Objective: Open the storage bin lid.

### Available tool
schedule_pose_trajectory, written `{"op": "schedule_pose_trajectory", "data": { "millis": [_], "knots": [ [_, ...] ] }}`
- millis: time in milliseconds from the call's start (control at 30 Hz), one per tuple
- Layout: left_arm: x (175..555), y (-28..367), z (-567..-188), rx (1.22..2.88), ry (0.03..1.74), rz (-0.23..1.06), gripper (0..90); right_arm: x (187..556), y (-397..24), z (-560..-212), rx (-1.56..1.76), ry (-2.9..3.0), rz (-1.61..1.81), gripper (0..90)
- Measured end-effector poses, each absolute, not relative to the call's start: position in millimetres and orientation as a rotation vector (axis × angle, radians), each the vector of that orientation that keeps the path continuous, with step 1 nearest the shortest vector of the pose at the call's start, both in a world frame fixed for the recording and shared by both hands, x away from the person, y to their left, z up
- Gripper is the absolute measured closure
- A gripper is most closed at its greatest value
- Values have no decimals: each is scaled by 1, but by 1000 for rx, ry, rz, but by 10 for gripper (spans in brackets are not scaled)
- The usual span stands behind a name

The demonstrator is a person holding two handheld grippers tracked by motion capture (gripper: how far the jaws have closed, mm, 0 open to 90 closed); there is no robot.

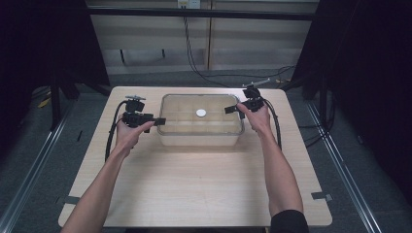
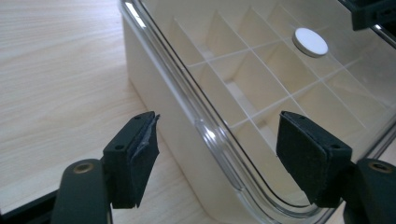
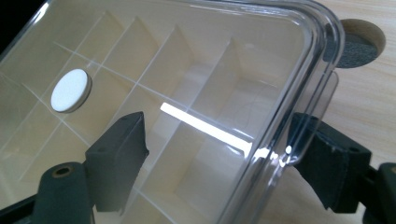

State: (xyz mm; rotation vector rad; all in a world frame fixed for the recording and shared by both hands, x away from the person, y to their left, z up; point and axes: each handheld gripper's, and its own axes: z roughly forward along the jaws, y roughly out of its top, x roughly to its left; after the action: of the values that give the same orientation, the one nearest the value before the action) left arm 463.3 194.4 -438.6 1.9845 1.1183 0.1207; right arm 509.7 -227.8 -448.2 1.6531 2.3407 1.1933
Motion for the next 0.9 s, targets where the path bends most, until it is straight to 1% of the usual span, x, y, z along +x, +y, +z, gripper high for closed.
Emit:
{"op": "schedule_pose_trajectory", "data": {
  "millis": [133,233,367,433,467,533,600,667,733,800,833,900],
  "knots": [
    [463,191,-440,1993,1115,131,301,511,-227,-451,1656,2338,1216,195],
    [465,186,-442,1993,1115,111,303,512,-227,-450,1652,2345,1209,194],
    [465,184,-442,1999,1095,104,338,512,-227,-450,1639,2345,1210,191],
    [463,184,-441,2002,1094,105,338,512,-227,-450,1639,2345,1208,190],
    [463,184,-440,2008,1090,115,377,512,-227,-451,1645,2346,1212,192],
    [464,185,-439,2005,1091,116,398,512,-227,-451,1645,2347,1211,192],
    [465,185,-440,2001,1092,109,387,512,-227,-451,1646,2348,1214,192],
    [466,184,-442,1987,1105,107,355,512,-227,-451,1645,2350,1212,191],
    [466,183,-442,1985,1110,112,350,512,-227,-451,1649,2352,1217,191],
    [466,183,-440,1998,1103,127,367,513,-227,-451,1641,2353,1217,192],
    [466,183,-438,2001,1099,146,410,512,-227,-452,1633,2351,1221,191],
    [465,182,-435,1988,1090,146,406,512,-227,-452,1629,2350,1231,193]
  ]
}}
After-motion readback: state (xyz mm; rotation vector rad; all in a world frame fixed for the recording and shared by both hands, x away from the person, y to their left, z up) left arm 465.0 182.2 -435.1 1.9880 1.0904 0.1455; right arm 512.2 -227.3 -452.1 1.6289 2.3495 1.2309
